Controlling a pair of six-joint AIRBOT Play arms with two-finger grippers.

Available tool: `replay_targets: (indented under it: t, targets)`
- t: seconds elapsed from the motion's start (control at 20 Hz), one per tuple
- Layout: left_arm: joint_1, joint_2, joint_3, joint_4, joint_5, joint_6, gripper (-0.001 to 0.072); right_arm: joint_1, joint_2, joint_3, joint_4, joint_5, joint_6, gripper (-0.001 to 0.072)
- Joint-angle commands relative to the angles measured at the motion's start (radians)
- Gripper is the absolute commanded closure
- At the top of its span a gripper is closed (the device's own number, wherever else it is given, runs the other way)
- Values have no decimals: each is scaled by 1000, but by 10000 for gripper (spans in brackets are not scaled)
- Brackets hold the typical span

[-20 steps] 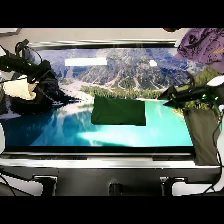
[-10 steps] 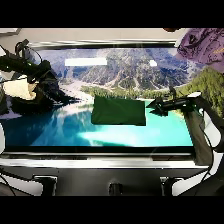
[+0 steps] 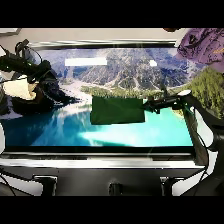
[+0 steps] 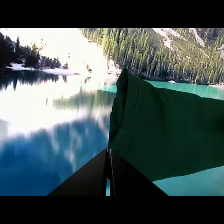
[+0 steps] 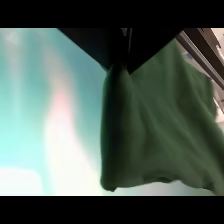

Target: Fold the clothes and pants, and hang the long-sleeved shirts on hangers.

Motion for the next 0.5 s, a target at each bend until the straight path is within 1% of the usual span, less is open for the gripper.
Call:
replay_targets:
  t: [0.0,0.25,0.3,0.45]
  targets:
    - [0,0,0,0,1,0,692,-15,17,132,-11,-9,93,686]
    - [0,-1,0,0,0,0,692,-107,17,365,-125,-57,282,685]
    - [0,-1,0,0,0,0,692,-132,16,394,-129,-64,302,685]
    - [0,-1,0,0,0,0,692,-205,18,470,-142,-95,308,686]
